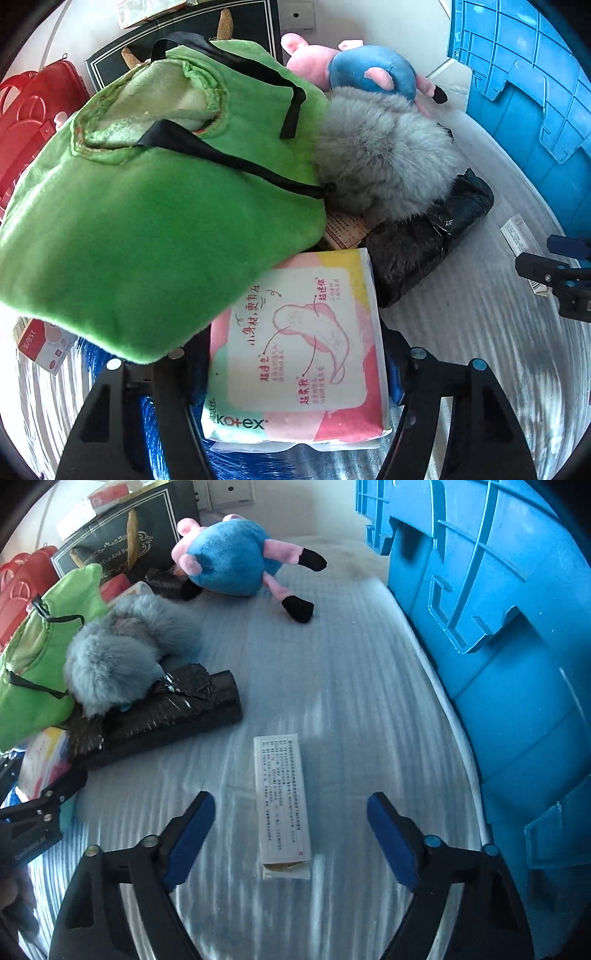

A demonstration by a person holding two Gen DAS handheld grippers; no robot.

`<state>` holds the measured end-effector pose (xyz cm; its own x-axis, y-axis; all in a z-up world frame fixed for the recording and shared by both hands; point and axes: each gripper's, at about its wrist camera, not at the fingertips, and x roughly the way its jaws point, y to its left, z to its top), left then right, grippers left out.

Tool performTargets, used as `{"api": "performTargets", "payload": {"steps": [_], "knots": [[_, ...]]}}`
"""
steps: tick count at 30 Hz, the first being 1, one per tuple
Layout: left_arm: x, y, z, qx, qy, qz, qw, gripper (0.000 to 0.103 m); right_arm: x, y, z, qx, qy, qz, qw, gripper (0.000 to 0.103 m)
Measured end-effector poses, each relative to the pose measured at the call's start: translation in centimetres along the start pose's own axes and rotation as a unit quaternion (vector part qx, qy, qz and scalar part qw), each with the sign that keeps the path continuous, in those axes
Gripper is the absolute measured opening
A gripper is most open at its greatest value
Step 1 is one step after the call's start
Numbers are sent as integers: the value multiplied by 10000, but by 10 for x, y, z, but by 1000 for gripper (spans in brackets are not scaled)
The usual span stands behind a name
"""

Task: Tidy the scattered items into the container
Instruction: 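Grasp the pink Kotex pack with the left gripper while the right grasps the white medicine box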

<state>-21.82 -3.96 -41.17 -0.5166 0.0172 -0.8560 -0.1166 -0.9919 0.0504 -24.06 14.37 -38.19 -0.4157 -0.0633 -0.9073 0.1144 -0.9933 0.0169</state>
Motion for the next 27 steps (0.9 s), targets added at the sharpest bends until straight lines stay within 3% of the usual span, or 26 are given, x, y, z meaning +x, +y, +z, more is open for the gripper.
{"api": "performTargets", "payload": {"steps": [2,4,6,9,27], "knots": [[-4,-1,-5,-1,-15,-11,10000,67,1,1,-2,-50,-3,-53,10000,54],[-8,-2,-10,-2,-30,-12,10000,67,-1,4,-5,-121,-42,-50,9999,47],[-11,-2,-16,-14,-22,-13,10000,67,-2,7,-8,-169,-54,-25,9998,34],[-18,-4,-26,-71,19,-58,10000,67,-5,9,-13,-177,-11,5,9998,29],[-81,-11,-92,-81,110,-294,9995,66,-59,25,-79,-241,324,440,9982,27]]}}
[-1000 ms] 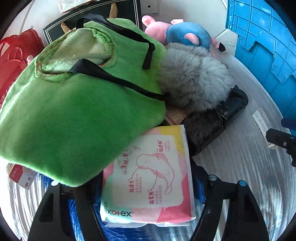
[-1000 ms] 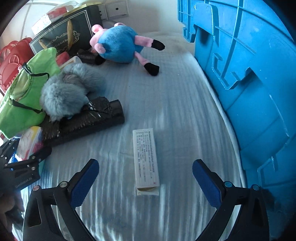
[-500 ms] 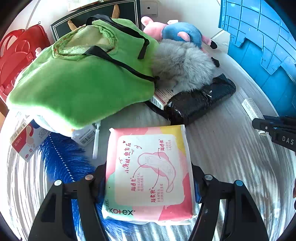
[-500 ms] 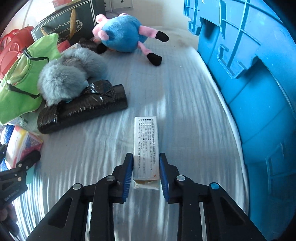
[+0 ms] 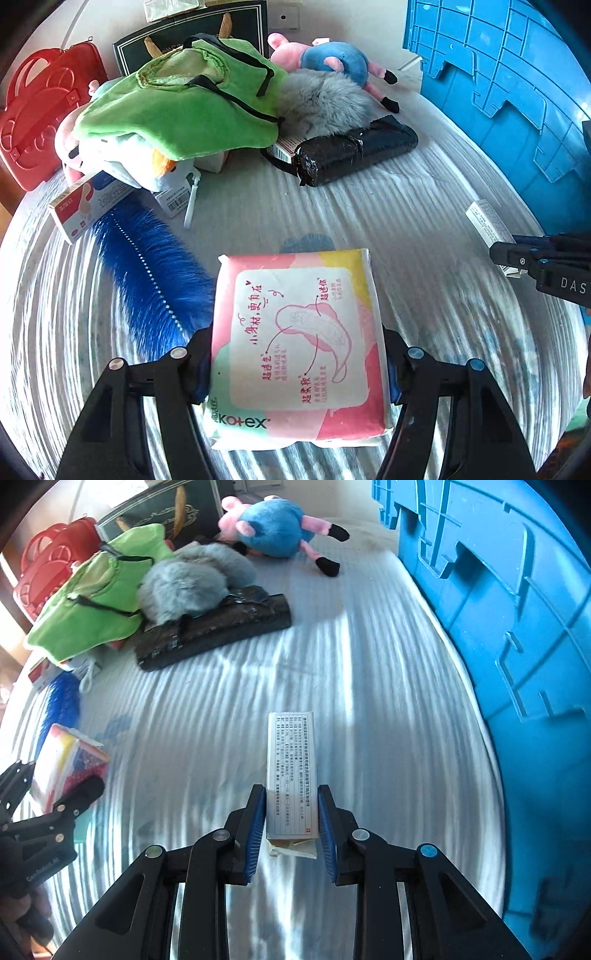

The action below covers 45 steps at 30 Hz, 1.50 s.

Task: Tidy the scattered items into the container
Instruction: 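Grasp the pink Kotex pack with the left gripper while the right grasps the white medicine box, then lift the Kotex pack and medicine box and carry them over the blue crate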

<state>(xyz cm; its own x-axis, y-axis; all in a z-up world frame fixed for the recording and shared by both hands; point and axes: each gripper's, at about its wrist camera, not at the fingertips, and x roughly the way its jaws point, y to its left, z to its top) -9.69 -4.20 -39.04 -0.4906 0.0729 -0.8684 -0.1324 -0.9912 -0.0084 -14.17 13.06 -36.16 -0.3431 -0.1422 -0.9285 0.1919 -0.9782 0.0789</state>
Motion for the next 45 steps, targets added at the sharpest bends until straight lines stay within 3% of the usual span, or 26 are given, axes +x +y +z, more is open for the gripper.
{"api": "performTargets", "payload": {"steps": [20,33,45], "knots": [[-116,14,5,-270,-527,145,9981,66,-112,44,-26,-201,-271,397,9986,27],[-200,23,32,-334,-807,502,9949,66,-194,61,-20,-336,-599,578,9960,27],[-274,30,65,-442,-1297,653,9884,66,-272,67,-2,-495,-1181,739,9890,27]]}}
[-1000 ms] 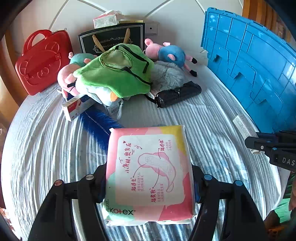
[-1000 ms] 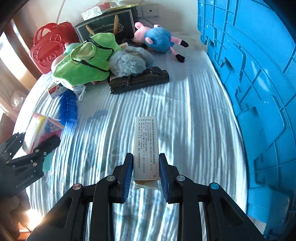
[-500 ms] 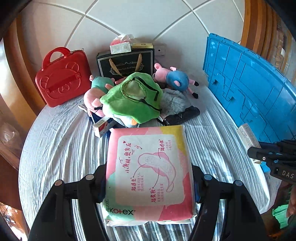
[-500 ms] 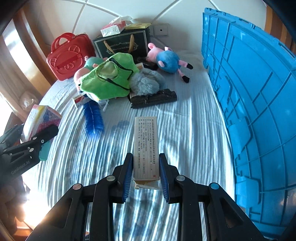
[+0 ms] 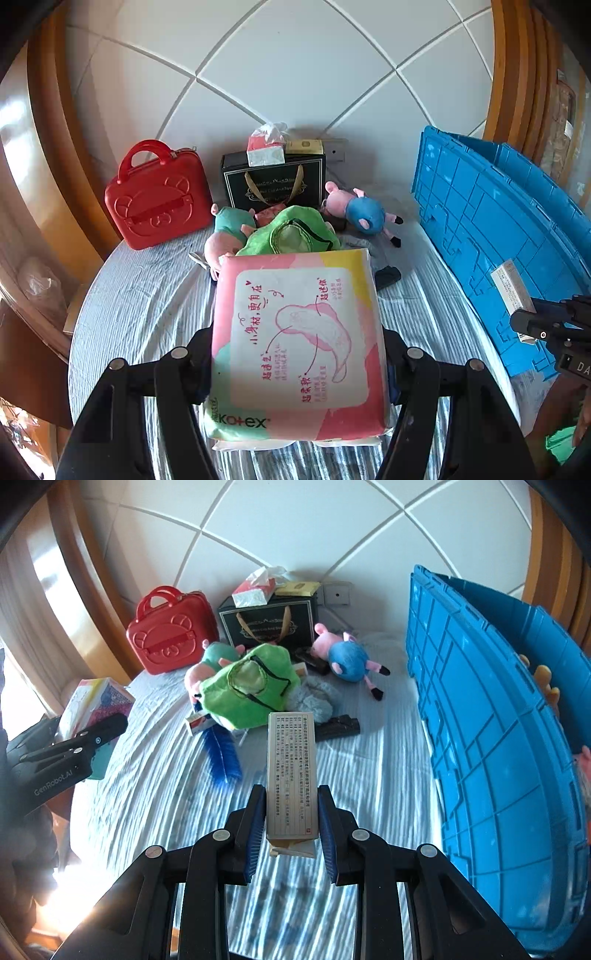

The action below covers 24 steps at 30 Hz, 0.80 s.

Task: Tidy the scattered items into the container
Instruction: 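Lift the Kotex pack and medicine box and carry them over the blue crate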

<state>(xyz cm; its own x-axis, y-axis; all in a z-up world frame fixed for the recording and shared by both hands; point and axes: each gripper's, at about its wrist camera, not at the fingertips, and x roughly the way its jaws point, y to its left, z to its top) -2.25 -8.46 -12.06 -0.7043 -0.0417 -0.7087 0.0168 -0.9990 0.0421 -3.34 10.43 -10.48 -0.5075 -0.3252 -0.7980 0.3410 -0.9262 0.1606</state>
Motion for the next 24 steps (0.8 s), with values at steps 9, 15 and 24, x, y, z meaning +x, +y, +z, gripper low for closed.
{"api": "performTargets", "payload": {"steps": [9,15,24], "knots": [[-42,-2,33,-62,-417,70,9991,66,-41,9,25,-202,-355,168,9990,27],[-59,-13,45,-56,-616,123,9980,66,-64,10,39,-369,-536,315,9974,27],[-73,-39,58,-19,-790,260,9965,66,-88,-9,50,-520,-822,361,9946,27]]}}
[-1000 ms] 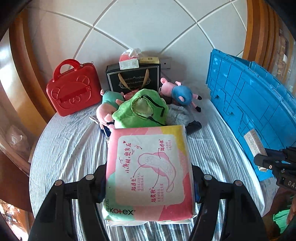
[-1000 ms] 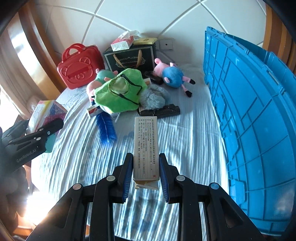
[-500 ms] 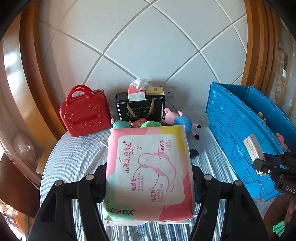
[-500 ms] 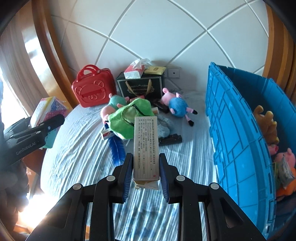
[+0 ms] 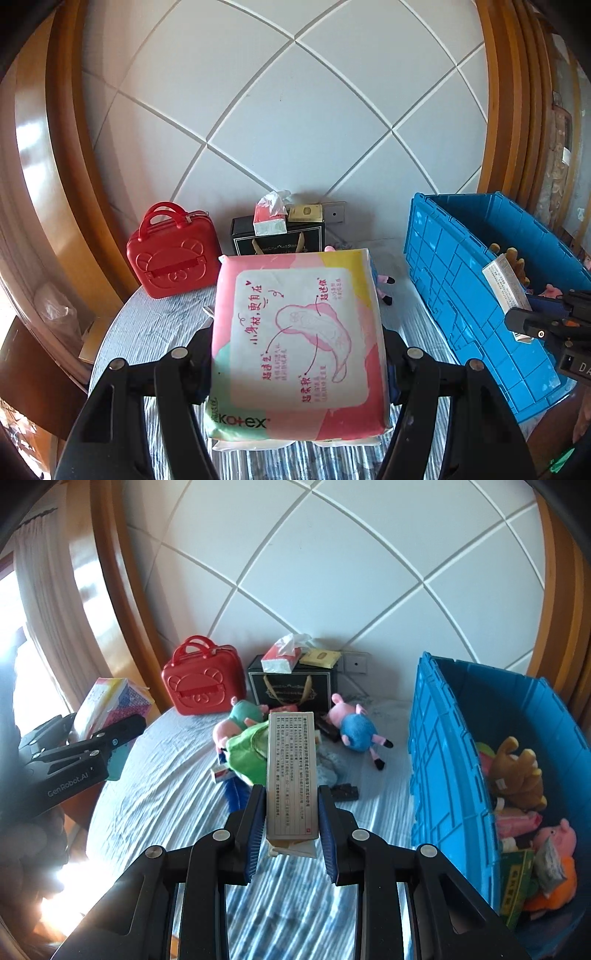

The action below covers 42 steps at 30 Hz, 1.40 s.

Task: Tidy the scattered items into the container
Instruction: 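Lift the Kotex pack and medicine box and carry them over the blue crate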

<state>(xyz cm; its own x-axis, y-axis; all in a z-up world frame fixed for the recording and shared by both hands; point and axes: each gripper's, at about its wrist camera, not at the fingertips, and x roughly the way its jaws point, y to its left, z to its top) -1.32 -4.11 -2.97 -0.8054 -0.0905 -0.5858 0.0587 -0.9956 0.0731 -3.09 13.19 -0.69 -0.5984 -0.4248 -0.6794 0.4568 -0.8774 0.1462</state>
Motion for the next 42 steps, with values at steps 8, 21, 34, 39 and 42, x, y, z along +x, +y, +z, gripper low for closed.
{"api": "performTargets", "payload": {"steps": [8,21,34,39,42], "knots": [[-8,-38,20,82,-186,4,9998,66,-24,-37,2,69,-212,52,9997,27],[2,-126,54,307,-253,-417,9983,66,-51,-128,3,502,-518,-172,9972,27],[24,-222,84,914,-227,-1052,9900,66,-73,-218,-7,1091,-661,-665,9896,27],[38,-260,98,1112,-190,-1286,9853,66,-82,-254,-12,1367,-735,-924,9835,27],[44,-284,106,1236,-196,-1425,9818,66,-87,-275,-18,1545,-746,-1079,9792,27]]}}
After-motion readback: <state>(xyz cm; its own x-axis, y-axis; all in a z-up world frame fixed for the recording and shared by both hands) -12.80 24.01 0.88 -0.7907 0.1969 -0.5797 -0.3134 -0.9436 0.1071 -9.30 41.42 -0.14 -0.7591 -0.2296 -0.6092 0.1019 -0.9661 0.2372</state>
